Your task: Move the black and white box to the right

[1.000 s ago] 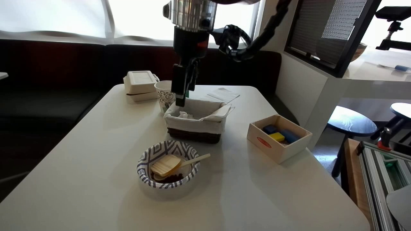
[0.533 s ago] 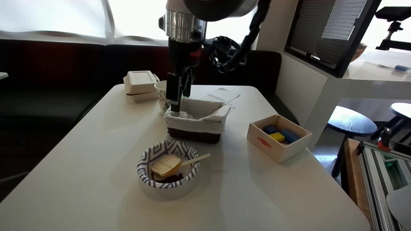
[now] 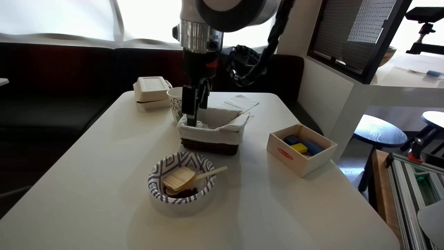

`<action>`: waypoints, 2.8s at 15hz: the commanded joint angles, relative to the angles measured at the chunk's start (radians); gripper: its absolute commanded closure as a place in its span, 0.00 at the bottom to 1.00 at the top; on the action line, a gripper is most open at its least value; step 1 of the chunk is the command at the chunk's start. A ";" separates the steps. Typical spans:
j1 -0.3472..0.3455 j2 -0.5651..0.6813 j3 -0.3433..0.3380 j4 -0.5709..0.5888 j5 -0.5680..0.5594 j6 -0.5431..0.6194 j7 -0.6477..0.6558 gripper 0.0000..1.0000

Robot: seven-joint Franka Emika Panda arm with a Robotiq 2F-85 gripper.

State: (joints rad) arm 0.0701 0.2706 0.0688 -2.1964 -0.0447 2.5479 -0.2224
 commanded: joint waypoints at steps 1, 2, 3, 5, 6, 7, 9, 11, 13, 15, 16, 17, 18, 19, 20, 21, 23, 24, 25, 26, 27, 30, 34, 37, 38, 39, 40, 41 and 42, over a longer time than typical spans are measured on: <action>-0.011 0.055 0.000 0.020 -0.023 0.031 0.000 0.00; -0.013 0.065 0.000 0.022 -0.027 0.041 0.002 0.00; -0.014 0.075 0.001 0.024 -0.028 0.051 0.000 0.03; -0.016 0.093 0.003 0.032 -0.030 0.063 -0.001 0.27; -0.016 0.102 0.007 0.037 -0.027 0.070 -0.004 0.29; -0.016 0.109 0.009 0.041 -0.025 0.071 -0.004 0.39; -0.016 0.120 0.013 0.049 -0.024 0.073 -0.004 0.56; -0.015 0.126 0.018 0.053 -0.023 0.067 -0.004 0.70; -0.016 0.132 0.021 0.058 -0.021 0.063 -0.006 0.76; -0.018 0.140 0.022 0.063 -0.022 0.060 -0.008 0.89; -0.020 0.145 0.021 0.065 -0.023 0.058 -0.012 0.94; -0.021 0.147 0.021 0.068 -0.024 0.057 -0.013 0.91; -0.020 0.148 0.020 0.067 -0.026 0.055 -0.014 0.96; -0.020 0.145 0.022 0.065 -0.023 0.052 -0.012 0.97; -0.017 0.133 0.028 0.058 -0.014 0.051 -0.004 0.96; -0.014 0.124 0.031 0.053 -0.009 0.052 0.005 0.96; 0.002 0.089 0.037 0.036 -0.004 0.046 0.043 0.96; 0.020 0.059 0.031 0.022 -0.022 0.041 0.076 0.96; 0.032 0.043 0.028 0.017 -0.033 0.033 0.099 0.96; 0.049 0.014 0.019 0.003 -0.050 0.026 0.137 0.96; 0.063 -0.011 0.011 -0.008 -0.065 0.016 0.173 0.96; 0.099 -0.118 -0.041 -0.056 -0.181 -0.064 0.330 0.96; 0.064 -0.117 -0.018 -0.028 -0.169 -0.114 0.321 0.85; 0.063 -0.113 -0.015 -0.026 -0.169 -0.111 0.318 0.85; 0.064 -0.106 -0.013 -0.025 -0.169 -0.110 0.318 0.85; 0.064 -0.103 -0.013 -0.025 -0.169 -0.110 0.318 0.96; 0.058 -0.116 -0.027 -0.029 -0.199 -0.105 0.321 0.96; 0.043 -0.133 -0.033 -0.037 -0.178 -0.102 0.306 0.96; 0.024 -0.158 -0.047 -0.052 -0.171 -0.090 0.299 0.96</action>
State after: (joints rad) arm 0.1347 0.1640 0.0415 -2.2218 -0.2154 2.4400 0.0952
